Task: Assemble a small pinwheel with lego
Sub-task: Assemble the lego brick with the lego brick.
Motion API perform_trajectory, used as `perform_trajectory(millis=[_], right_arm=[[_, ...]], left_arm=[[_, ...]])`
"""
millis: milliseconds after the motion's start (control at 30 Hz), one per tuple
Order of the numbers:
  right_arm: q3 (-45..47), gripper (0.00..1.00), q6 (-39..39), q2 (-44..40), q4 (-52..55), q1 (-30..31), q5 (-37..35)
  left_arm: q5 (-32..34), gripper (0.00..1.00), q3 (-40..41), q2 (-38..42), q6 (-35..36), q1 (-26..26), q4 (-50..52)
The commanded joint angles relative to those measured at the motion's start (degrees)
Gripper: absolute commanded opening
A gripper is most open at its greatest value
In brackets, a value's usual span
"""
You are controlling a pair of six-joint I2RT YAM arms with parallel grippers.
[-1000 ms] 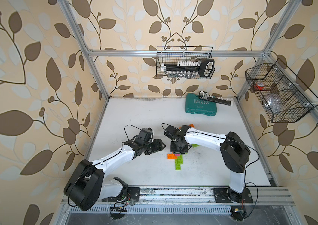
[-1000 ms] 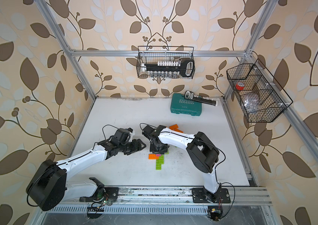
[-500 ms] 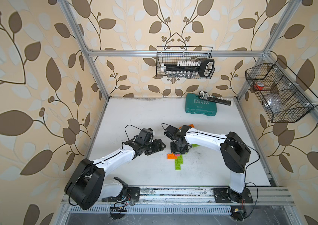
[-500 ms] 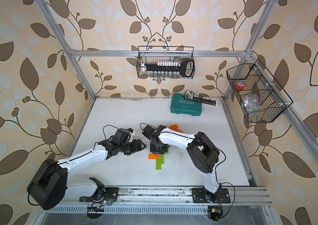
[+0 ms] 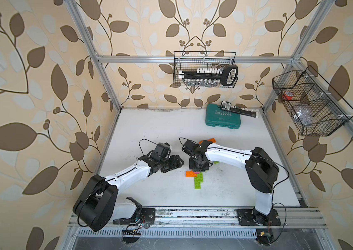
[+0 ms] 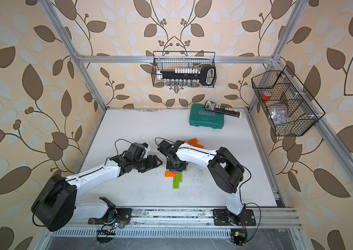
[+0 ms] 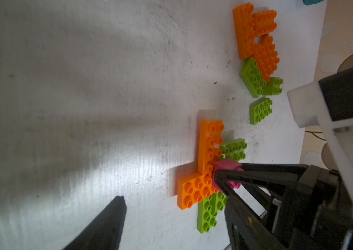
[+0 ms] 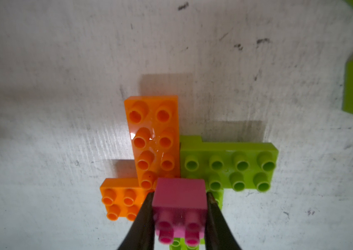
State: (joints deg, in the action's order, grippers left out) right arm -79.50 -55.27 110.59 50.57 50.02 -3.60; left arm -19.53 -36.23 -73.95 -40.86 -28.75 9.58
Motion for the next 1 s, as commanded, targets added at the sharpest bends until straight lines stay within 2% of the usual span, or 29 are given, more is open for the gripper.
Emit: perform_trajectory(millis=[0,200,533,833,967], right_arm=[[3.29,0.00,-3.30,3.67,1.04,-0.22,-3.92],[4.78,0.00,-1.74,4.07,-2.37,-0.57,-1.79],[2.78,0.00,4.51,6.50,0.18,-0.77,0.50],[4.84,0.00,4.70,6.42,0.48,1.10,2.09],[1.20,0.00,5.09,4.80,2.98,0.56,1.06]], left_arm=[[-0.95,0.75,-0.86,0.10,0.29,0.72,-0.60],[-0.77,0.75,-1.04,0.04,0.61,0.72,-0.26],[-0.61,0.75,-1.21,-0.23,0.55,0.80,-0.27],[-0.30,0.75,-0.86,0.26,0.29,0.89,-0.33],[-0.46,0.75,-0.84,1.48,0.17,2.21,0.06]])
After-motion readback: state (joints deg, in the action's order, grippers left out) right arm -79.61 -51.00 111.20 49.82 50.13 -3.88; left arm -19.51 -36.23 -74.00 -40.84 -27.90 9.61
